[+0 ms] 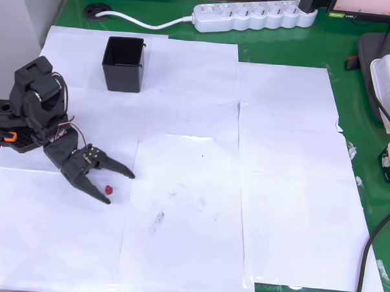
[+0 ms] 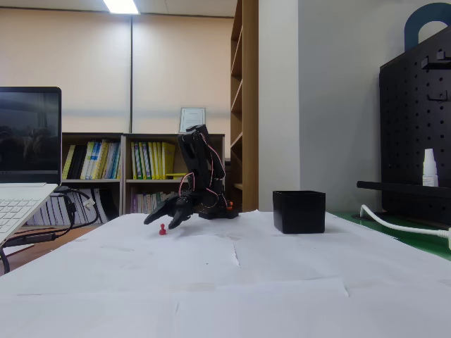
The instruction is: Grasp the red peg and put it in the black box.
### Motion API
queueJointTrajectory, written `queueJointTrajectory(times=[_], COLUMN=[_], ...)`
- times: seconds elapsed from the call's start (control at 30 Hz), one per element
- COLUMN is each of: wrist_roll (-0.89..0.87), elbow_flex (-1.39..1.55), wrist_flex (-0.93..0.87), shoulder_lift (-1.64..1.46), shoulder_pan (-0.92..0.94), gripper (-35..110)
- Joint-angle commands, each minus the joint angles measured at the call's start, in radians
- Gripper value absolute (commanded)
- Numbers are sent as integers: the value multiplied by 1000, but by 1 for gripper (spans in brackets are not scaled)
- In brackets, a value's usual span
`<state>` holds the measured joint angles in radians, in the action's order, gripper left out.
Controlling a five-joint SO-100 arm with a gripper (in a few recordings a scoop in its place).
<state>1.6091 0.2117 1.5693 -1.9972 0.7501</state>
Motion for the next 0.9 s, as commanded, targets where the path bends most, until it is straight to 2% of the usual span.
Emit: queueJointTrajectory(times=[0.0,0.23,0.47,0.87], wrist_roll=[43,91,97,75], elbow_flex=[3,155,365,514], wrist_flex=[2,-110,-112,-87], shoulder_lift=[17,-103,-256,-330], shoulder_pan=[14,18,23,11], gripper=[32,32,32,32])
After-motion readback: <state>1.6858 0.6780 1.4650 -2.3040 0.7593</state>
